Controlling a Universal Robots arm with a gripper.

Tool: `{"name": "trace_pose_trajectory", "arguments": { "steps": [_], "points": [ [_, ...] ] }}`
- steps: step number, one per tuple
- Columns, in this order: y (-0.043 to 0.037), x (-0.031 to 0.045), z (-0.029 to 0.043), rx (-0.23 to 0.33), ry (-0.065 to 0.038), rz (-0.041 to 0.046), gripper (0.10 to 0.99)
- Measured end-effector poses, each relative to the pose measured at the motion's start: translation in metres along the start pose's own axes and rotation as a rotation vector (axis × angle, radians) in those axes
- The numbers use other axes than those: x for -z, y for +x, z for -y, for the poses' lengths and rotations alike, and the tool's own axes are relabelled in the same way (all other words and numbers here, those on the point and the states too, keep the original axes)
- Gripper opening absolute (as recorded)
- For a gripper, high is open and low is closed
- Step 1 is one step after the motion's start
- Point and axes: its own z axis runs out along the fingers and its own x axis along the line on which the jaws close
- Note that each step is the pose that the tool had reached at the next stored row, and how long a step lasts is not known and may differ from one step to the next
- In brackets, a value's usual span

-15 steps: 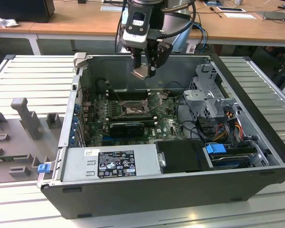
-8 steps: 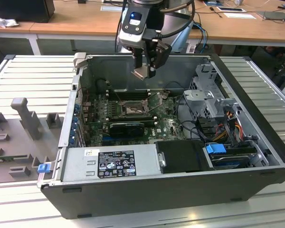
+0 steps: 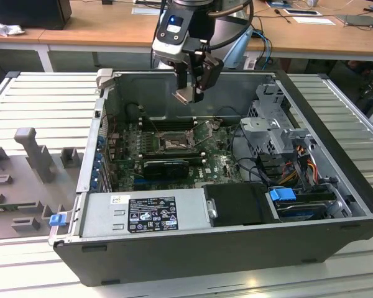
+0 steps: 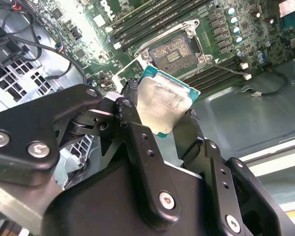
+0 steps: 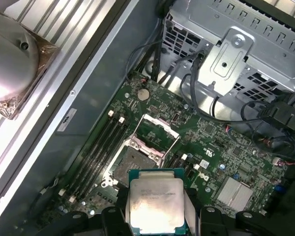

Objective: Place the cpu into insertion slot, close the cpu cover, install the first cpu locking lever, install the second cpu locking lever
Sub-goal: 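Place the cpu into insertion slot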

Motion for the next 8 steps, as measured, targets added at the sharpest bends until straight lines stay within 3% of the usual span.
{"name": "trace_pose_trajectory", "arguments": {
  "steps": [8],
  "points": [
    [0.0, -0.0001, 0.0, -0.065, -0.001, 0.0057, 0.529]
  ]
}}
